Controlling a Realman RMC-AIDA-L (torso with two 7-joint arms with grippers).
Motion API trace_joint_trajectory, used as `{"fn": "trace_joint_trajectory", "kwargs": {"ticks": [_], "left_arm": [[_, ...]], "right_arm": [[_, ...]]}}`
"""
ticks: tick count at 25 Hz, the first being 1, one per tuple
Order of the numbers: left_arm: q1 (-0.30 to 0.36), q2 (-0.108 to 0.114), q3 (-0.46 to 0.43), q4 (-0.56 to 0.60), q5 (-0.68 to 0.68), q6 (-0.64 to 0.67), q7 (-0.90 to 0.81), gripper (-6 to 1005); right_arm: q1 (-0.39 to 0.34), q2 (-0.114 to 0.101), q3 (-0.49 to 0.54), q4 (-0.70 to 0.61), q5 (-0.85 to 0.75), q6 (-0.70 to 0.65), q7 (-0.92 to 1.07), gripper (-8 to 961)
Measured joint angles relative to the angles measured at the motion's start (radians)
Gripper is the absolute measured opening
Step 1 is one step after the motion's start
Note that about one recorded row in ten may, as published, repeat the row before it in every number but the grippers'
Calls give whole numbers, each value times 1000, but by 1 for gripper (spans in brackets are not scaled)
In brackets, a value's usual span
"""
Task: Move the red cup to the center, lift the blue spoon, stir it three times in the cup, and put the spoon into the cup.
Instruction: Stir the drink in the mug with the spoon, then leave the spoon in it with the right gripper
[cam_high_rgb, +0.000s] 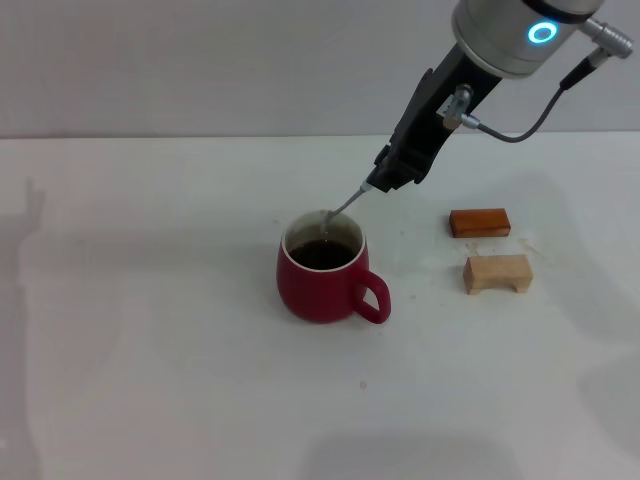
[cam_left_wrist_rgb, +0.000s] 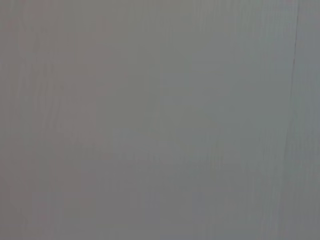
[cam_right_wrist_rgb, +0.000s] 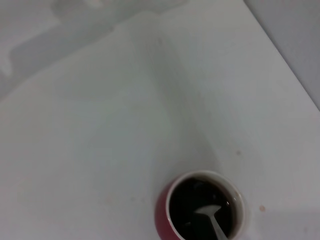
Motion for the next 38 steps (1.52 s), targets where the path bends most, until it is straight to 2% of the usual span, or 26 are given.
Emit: {"fn": "trace_joint_trajectory", "kwargs": {"ticks": [9,26,38], "left_arm": [[1,-3,0,-2,0,1,-3,859],[2,-2,1,-1,4,9,-14,859],[2,0,0,-1,2,9,-14,859]], "right_arm": [[41,17,-7,-112,-80,-48,-35,159],[93,55,-44,-318,-91,-198,-83,159],[107,68,-78,-331,-64,-201,-84,159]]}}
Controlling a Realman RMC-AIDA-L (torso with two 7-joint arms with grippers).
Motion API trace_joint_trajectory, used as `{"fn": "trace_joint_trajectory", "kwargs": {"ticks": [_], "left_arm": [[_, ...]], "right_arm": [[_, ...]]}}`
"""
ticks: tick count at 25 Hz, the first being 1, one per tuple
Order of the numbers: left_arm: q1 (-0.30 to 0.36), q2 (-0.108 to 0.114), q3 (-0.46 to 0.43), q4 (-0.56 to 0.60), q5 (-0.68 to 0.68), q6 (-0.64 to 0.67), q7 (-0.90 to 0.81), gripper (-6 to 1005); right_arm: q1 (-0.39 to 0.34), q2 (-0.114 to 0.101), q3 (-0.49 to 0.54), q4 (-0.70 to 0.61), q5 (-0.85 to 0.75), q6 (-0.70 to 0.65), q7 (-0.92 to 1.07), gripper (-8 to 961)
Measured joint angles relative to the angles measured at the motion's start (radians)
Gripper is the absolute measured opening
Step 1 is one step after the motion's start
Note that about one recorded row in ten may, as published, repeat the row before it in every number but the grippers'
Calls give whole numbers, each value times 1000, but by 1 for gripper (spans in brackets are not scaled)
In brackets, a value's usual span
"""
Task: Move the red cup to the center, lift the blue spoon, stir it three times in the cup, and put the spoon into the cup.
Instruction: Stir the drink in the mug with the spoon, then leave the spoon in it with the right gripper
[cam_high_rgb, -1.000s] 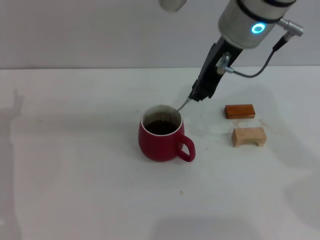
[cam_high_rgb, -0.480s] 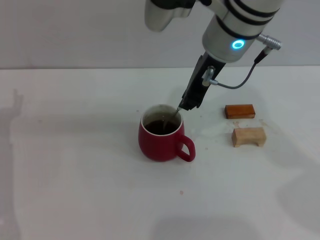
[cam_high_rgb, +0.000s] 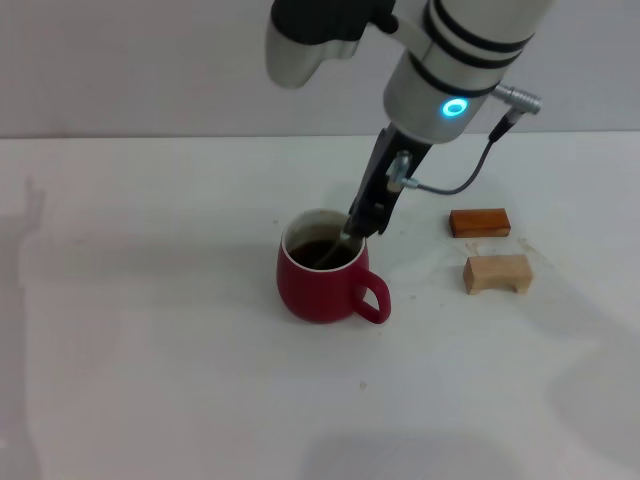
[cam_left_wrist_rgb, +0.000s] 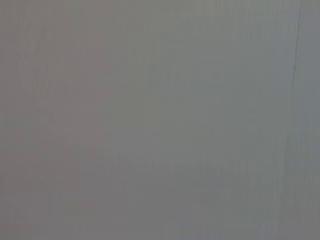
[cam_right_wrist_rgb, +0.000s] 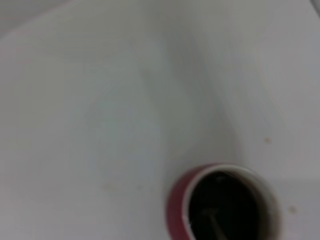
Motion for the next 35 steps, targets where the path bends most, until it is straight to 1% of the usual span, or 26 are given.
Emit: {"fn": "trace_joint_trajectory", "kwargs": {"ticks": [1,4,6,10,13,18,23,28,35], "left_arm": [[0,0,0,0,0,0,0,859],[1,0,0,0,0,0,0,859],[2,0,0,0,0,3,-8,859],[2,0,0,0,0,11,-9,859],[2,-1,0,0,1,14,-9,859],[2,-1,0,0,0,15,-10,859],[-1,-1,0,-2,0,15,-11,859],[-2,-1,0,-2,0,14,-11,859],[-3,-1,0,-7,-2,14,-11,859]], "right_arm": [[4,1,-26,-5,33,-5,2,159],[9,2,-44,-8,52,-20,5,159],[11,4,-59,-10,57,-60,16,158],[12,2,-60,-15,51,-97,35,158],[19,1,-62,-29,1,-116,54,158],[26,1,-62,-53,-35,-113,60,158],[30,-1,-62,-56,-38,-67,52,158],[36,0,-62,-50,13,-31,26,158],[38,1,-56,-46,42,-53,12,158]]}}
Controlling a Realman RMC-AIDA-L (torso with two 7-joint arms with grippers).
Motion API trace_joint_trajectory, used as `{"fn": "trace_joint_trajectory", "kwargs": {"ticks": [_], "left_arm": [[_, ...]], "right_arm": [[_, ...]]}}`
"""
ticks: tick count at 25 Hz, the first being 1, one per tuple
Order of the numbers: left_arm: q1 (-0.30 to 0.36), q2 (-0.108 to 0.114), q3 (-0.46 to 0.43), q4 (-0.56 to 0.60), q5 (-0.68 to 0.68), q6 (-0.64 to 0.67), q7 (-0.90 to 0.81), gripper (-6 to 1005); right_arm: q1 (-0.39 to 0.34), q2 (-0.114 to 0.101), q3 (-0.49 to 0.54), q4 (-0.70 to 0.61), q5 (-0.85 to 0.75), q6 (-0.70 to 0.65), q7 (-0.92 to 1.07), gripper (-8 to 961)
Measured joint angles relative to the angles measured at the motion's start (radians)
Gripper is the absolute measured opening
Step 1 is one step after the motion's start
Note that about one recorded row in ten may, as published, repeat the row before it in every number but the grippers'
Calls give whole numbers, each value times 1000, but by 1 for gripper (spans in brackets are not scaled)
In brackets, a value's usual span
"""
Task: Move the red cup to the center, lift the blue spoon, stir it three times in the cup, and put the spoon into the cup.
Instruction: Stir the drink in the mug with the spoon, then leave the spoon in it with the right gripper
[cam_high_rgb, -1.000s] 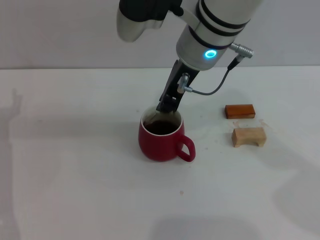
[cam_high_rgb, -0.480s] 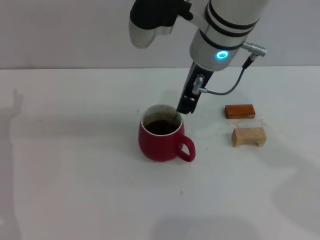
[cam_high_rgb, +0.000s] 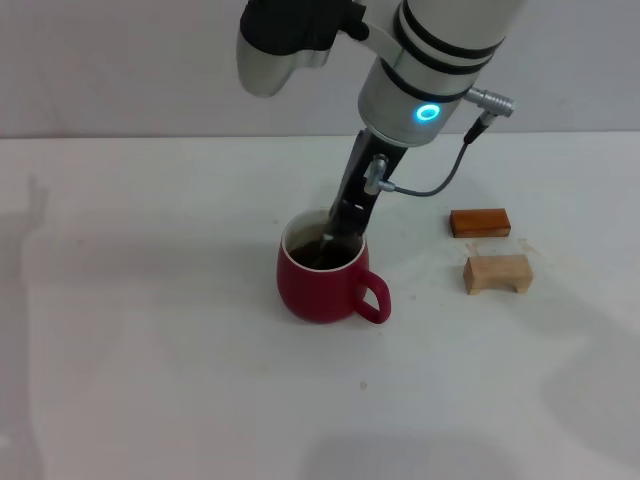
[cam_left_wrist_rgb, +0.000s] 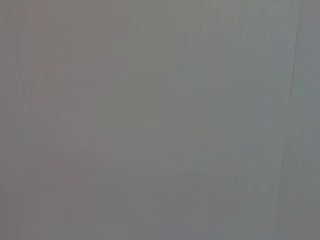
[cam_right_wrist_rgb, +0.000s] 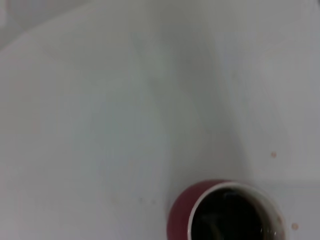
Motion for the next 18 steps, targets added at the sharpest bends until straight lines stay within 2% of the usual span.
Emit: {"fn": "trace_joint_trajectory", "kwargs": {"ticks": [5,9,18], "left_arm": [[0,1,0,-2,0,0,0,859],[0,1,0,-3,0,-1,0,859],[0,2,0,-4,0,-1,0,859]], "right_arm": [[-5,-3,6,-5,-6,-63,13,158],[-1,-3,5,-22,-82,-86,35,158],[3,-1,-2,-32,-93,-33,32,158]]}}
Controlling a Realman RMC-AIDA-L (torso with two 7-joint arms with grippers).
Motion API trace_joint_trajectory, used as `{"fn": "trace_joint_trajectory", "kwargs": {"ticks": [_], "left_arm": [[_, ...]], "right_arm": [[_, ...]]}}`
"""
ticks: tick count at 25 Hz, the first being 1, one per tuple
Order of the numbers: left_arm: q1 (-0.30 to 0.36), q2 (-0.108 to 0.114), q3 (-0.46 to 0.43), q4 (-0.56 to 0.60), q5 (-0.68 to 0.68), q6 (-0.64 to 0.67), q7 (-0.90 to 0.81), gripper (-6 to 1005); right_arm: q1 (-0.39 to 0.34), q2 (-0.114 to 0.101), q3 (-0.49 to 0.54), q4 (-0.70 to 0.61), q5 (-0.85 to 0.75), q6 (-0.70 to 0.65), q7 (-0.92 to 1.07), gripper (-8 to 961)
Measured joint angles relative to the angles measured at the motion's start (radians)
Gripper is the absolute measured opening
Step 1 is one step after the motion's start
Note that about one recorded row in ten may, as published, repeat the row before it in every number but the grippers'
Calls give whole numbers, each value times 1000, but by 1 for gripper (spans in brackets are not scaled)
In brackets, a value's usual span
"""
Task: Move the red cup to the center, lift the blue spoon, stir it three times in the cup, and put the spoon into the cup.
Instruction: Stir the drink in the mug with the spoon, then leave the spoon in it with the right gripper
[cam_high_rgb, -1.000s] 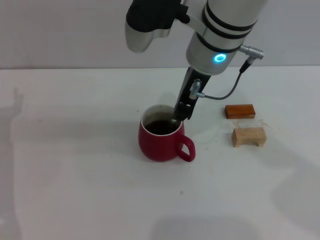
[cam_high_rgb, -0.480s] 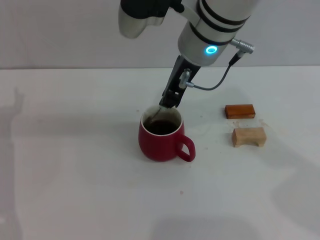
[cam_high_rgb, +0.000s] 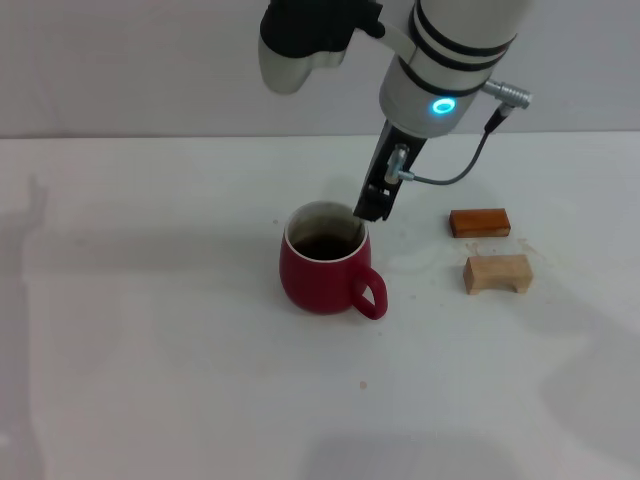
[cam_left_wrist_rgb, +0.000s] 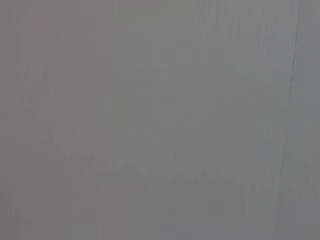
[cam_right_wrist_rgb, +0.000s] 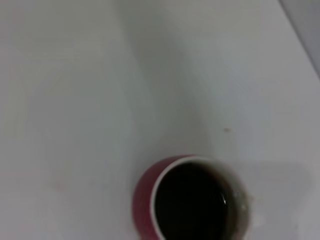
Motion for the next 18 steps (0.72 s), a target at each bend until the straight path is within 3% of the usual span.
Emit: {"fn": "trace_joint_trajectory", "kwargs": {"ticks": [8,18], "left_arm": [[1,0,0,-2,0,1,0,859],[2,-2,0,-3,0,3,0,859]], "right_arm": [[2,0,4,11,88,11,-16,158],[0,-2,6,-3,36,-76,1,158]]}}
